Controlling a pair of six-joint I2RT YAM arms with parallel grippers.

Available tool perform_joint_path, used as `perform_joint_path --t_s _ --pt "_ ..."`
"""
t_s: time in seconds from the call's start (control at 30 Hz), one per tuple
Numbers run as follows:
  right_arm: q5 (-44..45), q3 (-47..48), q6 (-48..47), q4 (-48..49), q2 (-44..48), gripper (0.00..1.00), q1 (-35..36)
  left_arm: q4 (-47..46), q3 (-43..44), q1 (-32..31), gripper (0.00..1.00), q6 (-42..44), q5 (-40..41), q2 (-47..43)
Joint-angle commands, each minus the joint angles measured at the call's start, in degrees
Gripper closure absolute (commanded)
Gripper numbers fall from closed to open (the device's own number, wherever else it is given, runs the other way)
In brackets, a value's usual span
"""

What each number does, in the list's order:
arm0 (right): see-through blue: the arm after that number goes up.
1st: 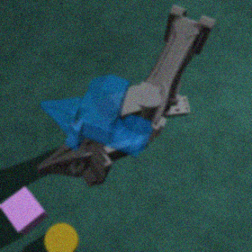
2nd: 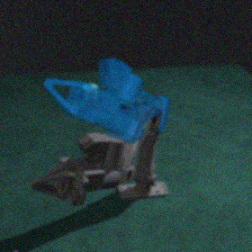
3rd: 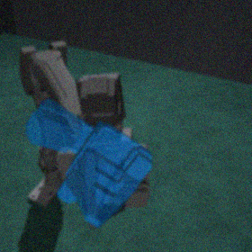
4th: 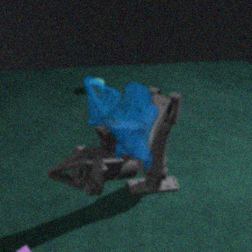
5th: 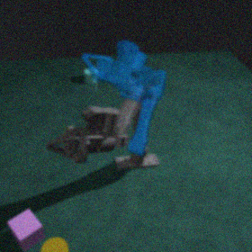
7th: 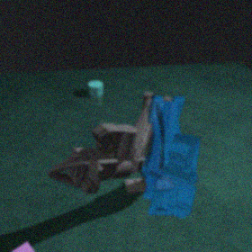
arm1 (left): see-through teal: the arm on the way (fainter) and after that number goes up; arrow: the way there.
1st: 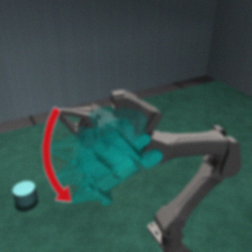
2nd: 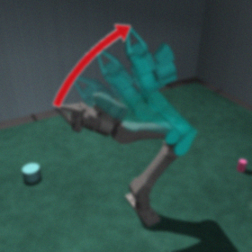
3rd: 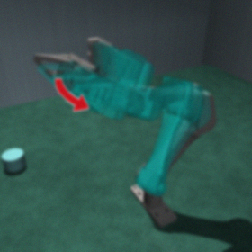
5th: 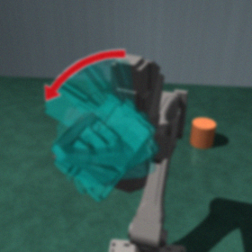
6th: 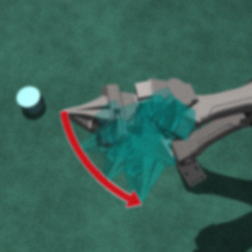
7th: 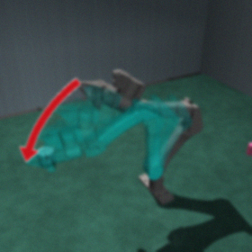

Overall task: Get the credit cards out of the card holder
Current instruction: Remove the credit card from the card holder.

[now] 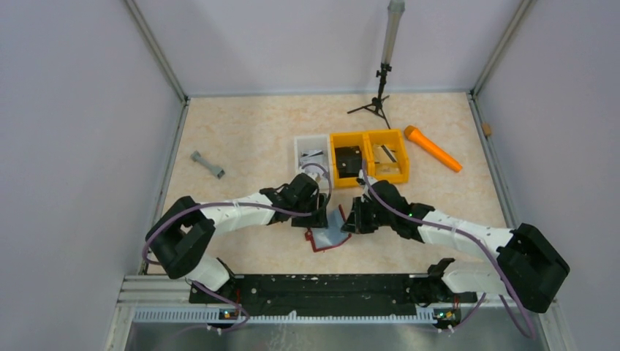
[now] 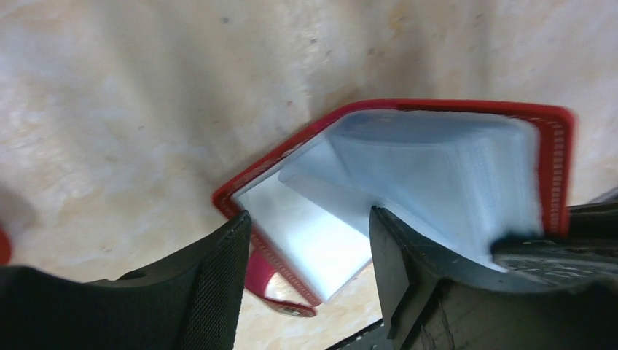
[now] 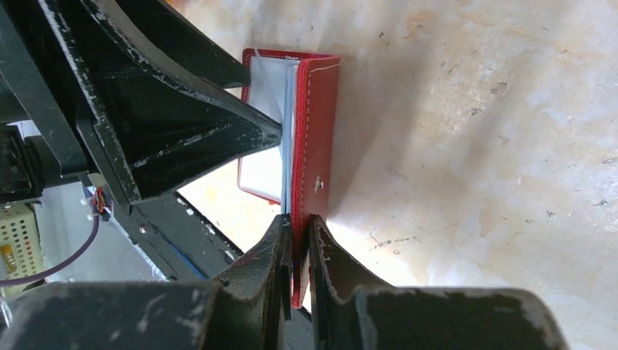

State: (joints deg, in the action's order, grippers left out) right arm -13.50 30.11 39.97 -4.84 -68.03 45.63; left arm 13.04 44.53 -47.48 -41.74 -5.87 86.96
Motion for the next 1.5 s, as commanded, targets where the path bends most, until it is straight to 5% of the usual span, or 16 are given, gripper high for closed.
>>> perform_joint_path --t_s 0.0,0.3,0.53,0.77,1.47 --pt "1.57 2.87 -1.06 -0.23 2.25 1.0 0.55 13.0 1.5 -0.15 0.36 5.0 7.17 0.3" --pt "2.36 2.75 -0.91 0.0 1.92 1.0 0.52 15.03 -0.36 -0.03 0.36 5.17 7.13 -13.48" --pt "1.66 3.11 -0.84 0.33 1.05 1.0 0.52 -4.69 -8.76 0.06 0.34 -1.68 -0.63 -25.21" --pt "1.28 3.64 -0.68 0.07 1.1 1.0 0.52 -12.35 -6.84 0.02 0.15 -5.51 -5.29 -16.99" --pt "0.66 3.02 -0.49 0.71 1.77 1.0 0.61 -18.51 -5.45 0.37 0.29 -5.91 -6.87 -3.41"
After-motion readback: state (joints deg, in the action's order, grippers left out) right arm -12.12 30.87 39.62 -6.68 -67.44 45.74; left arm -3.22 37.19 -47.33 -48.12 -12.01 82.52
